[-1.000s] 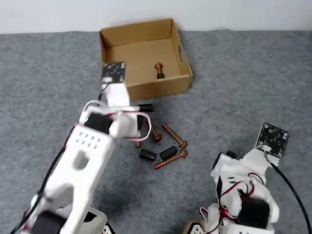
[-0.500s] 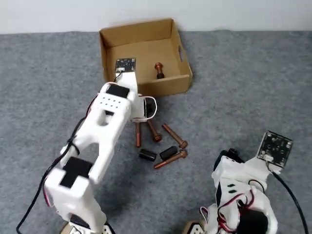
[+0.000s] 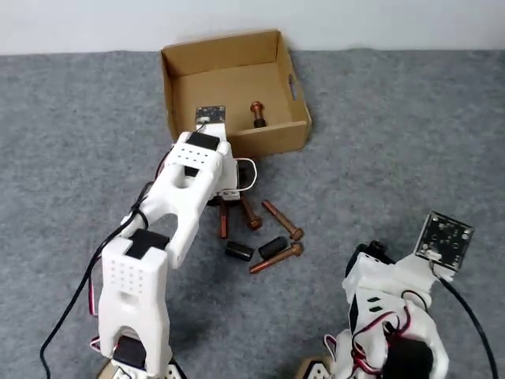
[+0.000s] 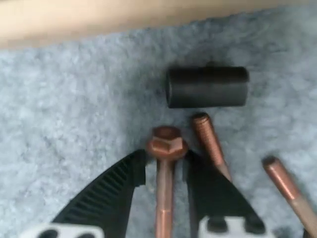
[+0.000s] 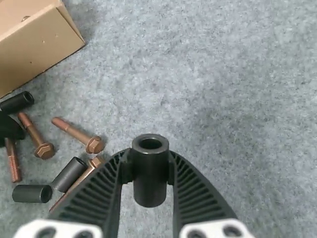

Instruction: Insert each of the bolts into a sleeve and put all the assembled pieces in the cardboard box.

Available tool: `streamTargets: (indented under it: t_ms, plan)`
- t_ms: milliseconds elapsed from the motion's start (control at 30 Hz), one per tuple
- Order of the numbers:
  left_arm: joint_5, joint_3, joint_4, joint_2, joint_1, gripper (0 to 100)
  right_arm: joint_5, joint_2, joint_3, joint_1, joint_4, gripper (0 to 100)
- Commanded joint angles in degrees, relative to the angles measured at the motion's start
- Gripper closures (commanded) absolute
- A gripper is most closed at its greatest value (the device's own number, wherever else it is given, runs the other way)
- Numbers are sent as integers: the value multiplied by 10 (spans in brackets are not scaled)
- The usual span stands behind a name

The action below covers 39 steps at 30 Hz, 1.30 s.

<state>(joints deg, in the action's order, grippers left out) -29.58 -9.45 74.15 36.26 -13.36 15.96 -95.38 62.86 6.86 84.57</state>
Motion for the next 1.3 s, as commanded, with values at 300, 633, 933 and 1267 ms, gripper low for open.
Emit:
streamTargets:
  t_ms: [300,633,933,1267]
  plan:
    - [-47,-109,86,-70,6,996,-5,-3,-4,1,-12,991]
    - [-7,-114,185,-301,8,996,-5,-45,14,0,-8,991]
    - [-6,-102,233,-473,4,996,-3,-84,24,-108,-7,991]
    - [50,158,159,-753,8,996,-2,-84,23,-217,-14,991]
